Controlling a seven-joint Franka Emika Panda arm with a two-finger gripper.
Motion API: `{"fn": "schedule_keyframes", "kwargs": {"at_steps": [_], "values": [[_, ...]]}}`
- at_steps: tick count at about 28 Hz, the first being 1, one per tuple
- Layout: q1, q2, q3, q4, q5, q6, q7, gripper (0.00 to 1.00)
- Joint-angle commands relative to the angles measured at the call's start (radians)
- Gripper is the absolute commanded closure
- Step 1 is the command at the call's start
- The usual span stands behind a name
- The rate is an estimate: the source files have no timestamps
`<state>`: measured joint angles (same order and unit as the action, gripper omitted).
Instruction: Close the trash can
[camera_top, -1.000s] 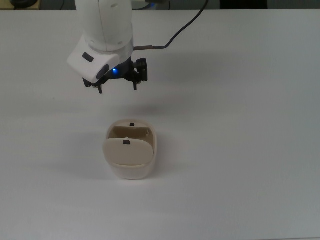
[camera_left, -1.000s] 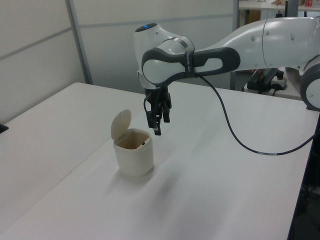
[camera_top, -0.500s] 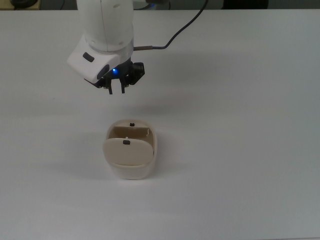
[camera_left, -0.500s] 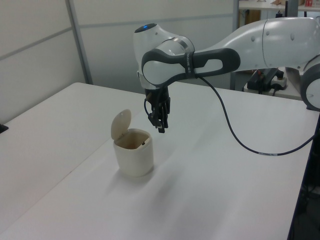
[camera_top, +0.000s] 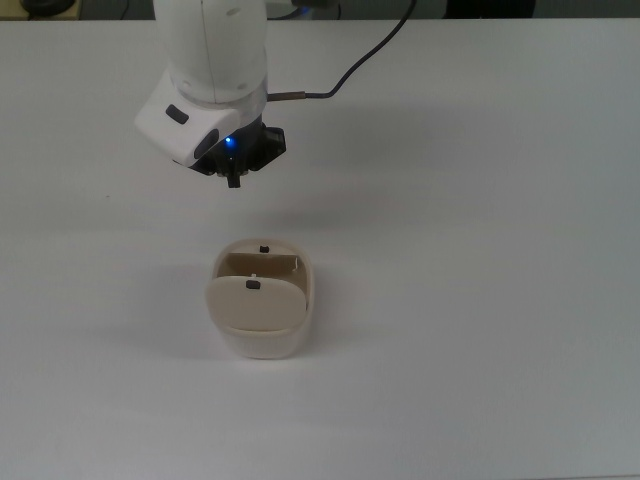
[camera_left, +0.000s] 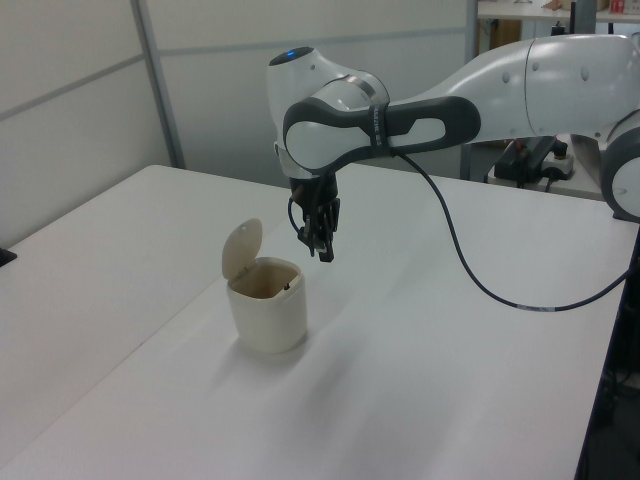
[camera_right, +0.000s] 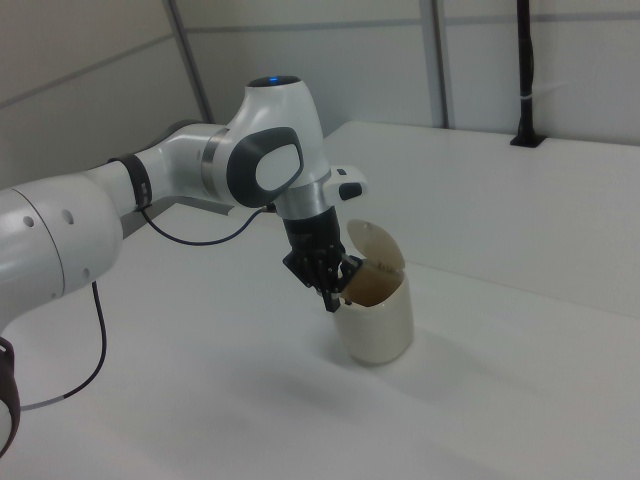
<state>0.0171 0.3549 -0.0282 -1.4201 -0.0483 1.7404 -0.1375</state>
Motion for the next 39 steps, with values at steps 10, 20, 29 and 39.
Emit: {"fn": "schedule_keyframes", "kwargs": {"at_steps": [10, 20, 29, 39], "values": [[0.006, -0.004, -0.001, 0.001, 0.061, 0.356, 0.105, 1.00], [0.011, 0.022, 0.002, 0.001, 0.071, 0.654, 0.205, 1.00], [0.011, 0.082, 0.019, 0.001, 0.062, 0.763, 0.211, 1.00], [0.009, 0.107, 0.019, 0.000, 0.061, 0.808, 0.205, 1.00]]}}
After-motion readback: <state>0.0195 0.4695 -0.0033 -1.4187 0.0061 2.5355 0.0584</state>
